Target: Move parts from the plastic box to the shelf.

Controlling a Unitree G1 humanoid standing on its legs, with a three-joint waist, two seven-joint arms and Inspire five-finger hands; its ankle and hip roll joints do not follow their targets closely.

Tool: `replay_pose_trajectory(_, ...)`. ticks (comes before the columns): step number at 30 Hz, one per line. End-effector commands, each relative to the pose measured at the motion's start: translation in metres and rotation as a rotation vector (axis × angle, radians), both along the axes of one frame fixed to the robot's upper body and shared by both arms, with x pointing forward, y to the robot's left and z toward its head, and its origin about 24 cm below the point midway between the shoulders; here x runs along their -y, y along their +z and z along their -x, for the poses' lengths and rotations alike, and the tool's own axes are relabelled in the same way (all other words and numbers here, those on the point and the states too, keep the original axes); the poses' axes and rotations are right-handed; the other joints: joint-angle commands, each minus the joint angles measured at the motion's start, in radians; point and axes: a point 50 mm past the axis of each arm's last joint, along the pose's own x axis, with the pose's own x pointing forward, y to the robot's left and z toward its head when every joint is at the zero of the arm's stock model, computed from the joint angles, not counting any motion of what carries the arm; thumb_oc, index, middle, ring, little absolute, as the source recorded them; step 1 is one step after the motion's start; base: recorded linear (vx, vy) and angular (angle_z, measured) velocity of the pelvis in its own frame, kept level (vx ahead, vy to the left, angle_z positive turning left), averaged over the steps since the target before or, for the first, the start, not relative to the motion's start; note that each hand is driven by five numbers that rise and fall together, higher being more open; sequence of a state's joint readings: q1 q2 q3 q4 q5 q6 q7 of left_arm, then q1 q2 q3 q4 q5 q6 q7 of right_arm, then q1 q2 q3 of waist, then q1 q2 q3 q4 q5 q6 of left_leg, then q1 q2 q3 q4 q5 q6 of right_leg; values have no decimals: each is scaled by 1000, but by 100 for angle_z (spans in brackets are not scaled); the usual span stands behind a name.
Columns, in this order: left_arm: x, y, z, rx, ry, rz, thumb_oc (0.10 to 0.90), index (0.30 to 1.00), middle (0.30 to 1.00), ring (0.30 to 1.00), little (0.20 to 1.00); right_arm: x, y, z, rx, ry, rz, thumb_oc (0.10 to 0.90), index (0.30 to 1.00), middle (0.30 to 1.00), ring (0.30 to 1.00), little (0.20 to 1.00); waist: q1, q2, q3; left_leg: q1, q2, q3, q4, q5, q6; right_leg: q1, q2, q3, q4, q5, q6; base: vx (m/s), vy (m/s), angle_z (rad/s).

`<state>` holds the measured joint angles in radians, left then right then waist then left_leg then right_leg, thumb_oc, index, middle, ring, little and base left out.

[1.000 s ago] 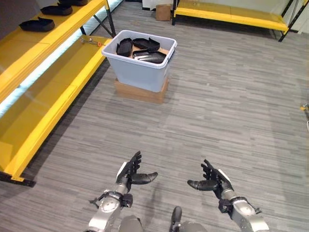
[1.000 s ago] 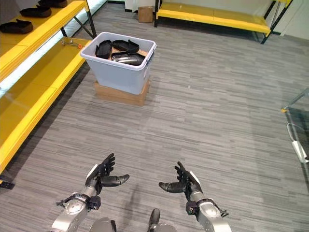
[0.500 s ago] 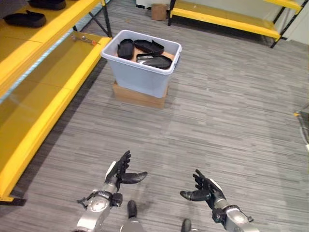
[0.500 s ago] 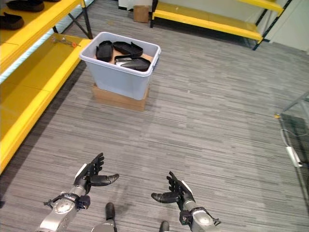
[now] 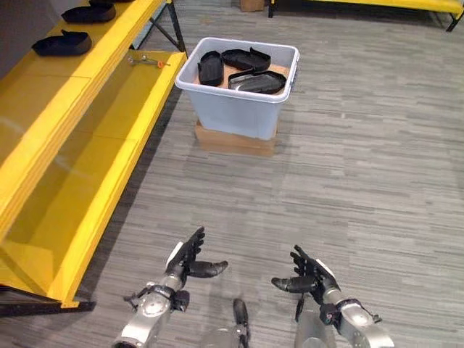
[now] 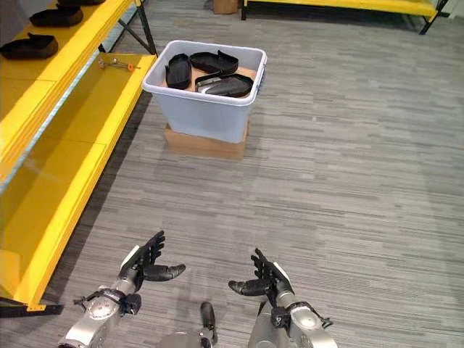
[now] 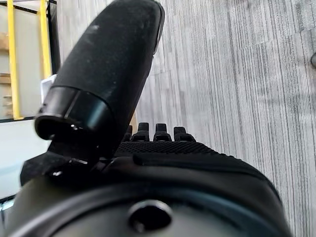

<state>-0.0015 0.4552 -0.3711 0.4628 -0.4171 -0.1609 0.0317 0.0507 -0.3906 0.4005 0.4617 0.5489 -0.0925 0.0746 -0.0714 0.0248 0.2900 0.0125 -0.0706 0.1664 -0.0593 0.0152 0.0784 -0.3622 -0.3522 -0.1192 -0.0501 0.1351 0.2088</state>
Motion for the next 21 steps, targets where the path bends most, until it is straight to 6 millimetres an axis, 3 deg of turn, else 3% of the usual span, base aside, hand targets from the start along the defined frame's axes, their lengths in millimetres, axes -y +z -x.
replay_pose_trajectory(1,7,40,-21,242,-70,2,900,1000,1000,1000,1000,-3,35,-25,209,55,5,900,1000,1000,1000,1000,0,-21,-55,86,69,-18,63,-88,-118,70,-1,-65,71,143,24,354,-142,25)
replay_pose_trajectory(3,12,38,-20,236,-74,13,900,1000,1000,1000,1000,-1,34,-25,201,55,11,900,1000,1000,1000,1000,-6,-24,-71,100,57,-17,65,-107,-120,72,3,-76,93,184,33,374,-158,14)
replay_pose_trajectory(7,20,40,-23,248,-79,46,900,1000,1000,1000,1000,9,39,-26,218,29,22,900,1000,1000,1000,1000,-20,8,-97,123,92,-36,80,-100,-143,78,60,-110,136,116,8,274,-156,22)
replay_pose_trajectory(10,21,40,-26,253,-74,51,900,1000,1000,1000,1000,12,39,-26,217,15,23,900,1000,1000,1000,1000,-22,10,-108,109,110,-36,148,-88,-166,94,96,-121,143,72,-19,207,-177,6)
replay_pose_trajectory(13,23,44,-30,266,-61,73,900,1000,1000,1000,1000,17,39,-25,215,-4,23,900,1000,1000,1000,1000,-15,-14,-103,18,131,-36,403,-3,-224,144,144,-133,129,24,-69,189,-257,6)
replay_pose_trajectory(14,23,46,-31,274,-66,76,900,1000,1000,1000,1000,19,39,-25,214,-10,22,900,1000,1000,1000,1000,2,-43,-85,-44,118,-50,557,63,-263,186,155,-134,118,0,-97,299,-357,-29)
replay_pose_trajectory(15,20,46,-29,273,-64,67,900,1000,1000,1000,1000,21,40,-25,212,-9,27,900,1000,1000,1000,1000,18,-70,-69,-87,119,-55,675,92,-288,219,166,-141,111,-18,-117,300,-314,-32)
replay_pose_trajectory(19,13,43,-25,254,-41,61,900,1000,1000,1000,1000,20,38,-24,205,-20,23,900,1000,1000,1000,1000,34,-79,-60,-138,173,-37,639,122,-263,255,200,-141,94,-44,-134,192,-97,-26)
replay_pose_trajectory(21,6,41,-21,239,-23,43,900,1000,1000,1000,1000,20,36,-22,200,-35,19,900,1000,1000,1000,1000,61,-84,-61,-179,284,-23,423,104,-221,296,229,-135,82,-92,-126,308,35,0)
